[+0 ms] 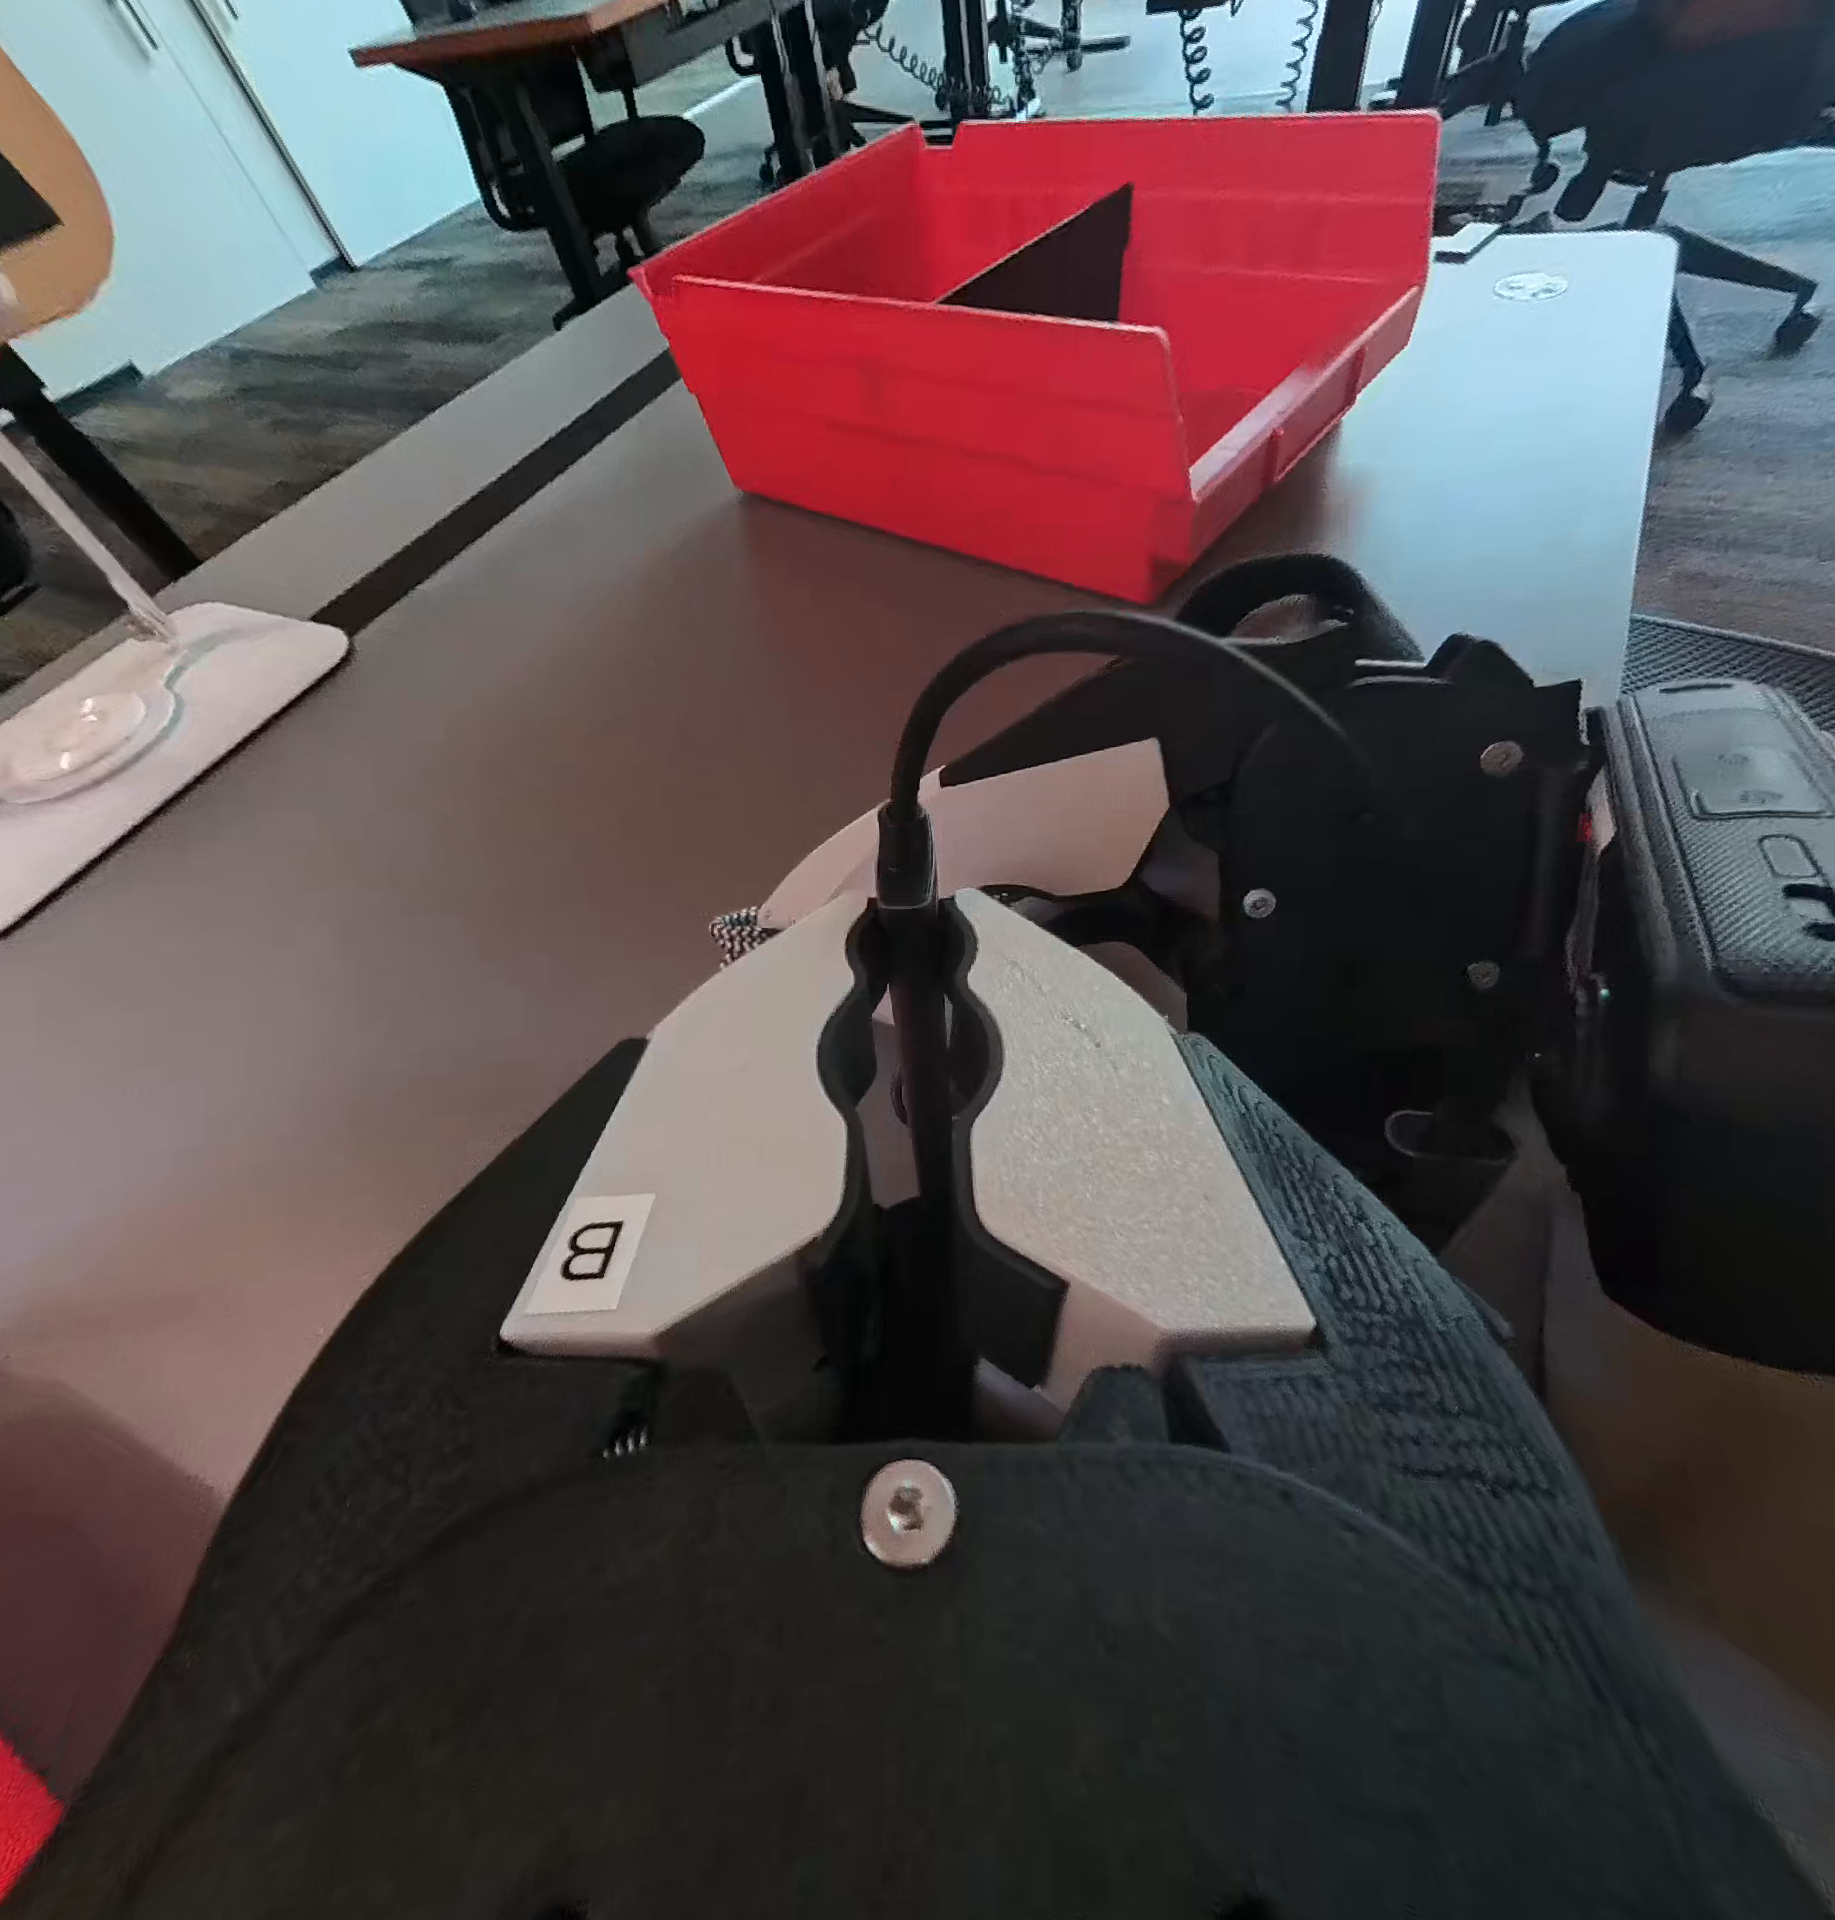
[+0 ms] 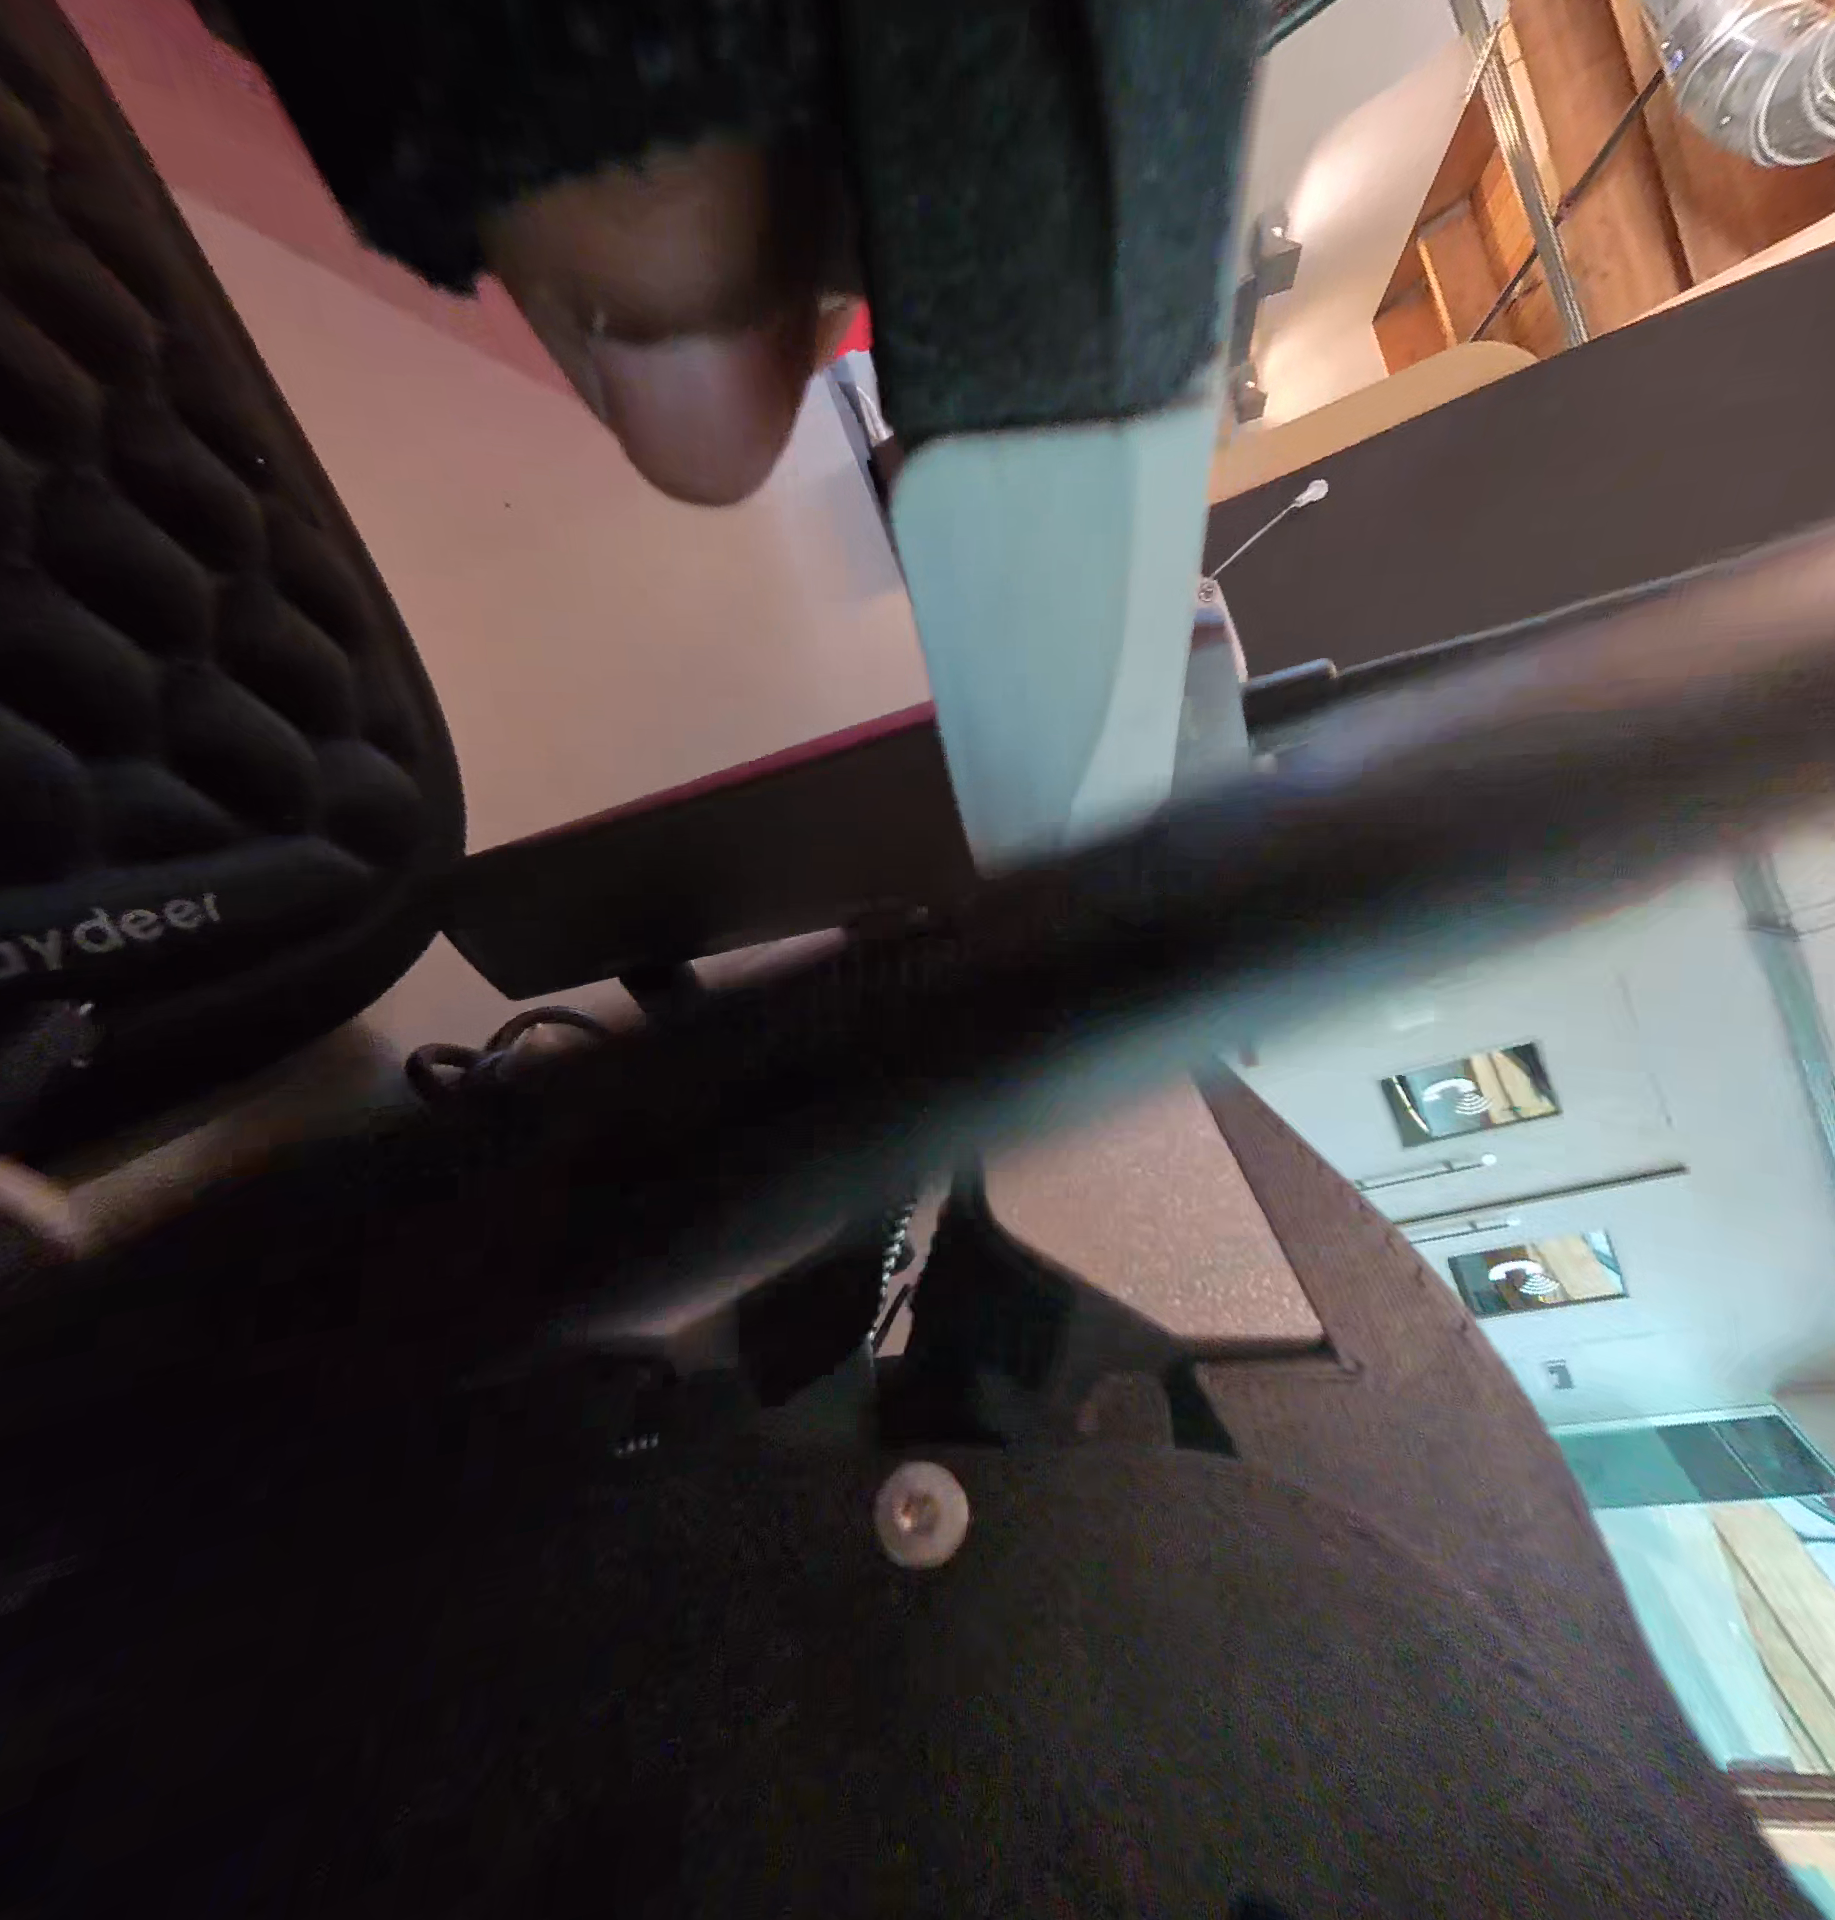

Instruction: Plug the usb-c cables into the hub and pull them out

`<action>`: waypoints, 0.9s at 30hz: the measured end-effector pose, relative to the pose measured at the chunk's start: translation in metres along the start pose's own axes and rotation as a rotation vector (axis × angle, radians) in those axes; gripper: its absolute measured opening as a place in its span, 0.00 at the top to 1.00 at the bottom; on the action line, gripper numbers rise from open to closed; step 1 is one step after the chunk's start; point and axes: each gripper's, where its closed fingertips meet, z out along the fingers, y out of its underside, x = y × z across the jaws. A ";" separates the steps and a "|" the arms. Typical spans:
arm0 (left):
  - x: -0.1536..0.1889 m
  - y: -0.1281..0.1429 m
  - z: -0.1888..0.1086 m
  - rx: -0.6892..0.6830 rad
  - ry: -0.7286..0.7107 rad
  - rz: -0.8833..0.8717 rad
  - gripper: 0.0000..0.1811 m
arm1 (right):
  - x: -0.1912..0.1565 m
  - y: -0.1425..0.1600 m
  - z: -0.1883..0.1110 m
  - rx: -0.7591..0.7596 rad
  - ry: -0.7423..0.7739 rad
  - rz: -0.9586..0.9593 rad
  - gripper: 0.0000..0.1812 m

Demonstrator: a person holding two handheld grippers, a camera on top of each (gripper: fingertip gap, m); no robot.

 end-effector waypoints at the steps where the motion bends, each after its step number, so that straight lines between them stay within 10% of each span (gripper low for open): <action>1: 0.000 0.001 0.000 -0.008 0.003 -0.005 0.96 | -0.001 0.000 0.000 -0.002 -0.008 0.003 0.96; 13: 0.009 0.015 0.006 0.076 0.217 -0.019 0.95 | 0.003 -0.001 -0.003 0.028 -0.038 0.079 0.96; 27: -0.001 0.011 0.009 0.066 0.078 -0.089 0.96 | 0.009 -0.006 -0.004 0.031 0.034 0.029 0.97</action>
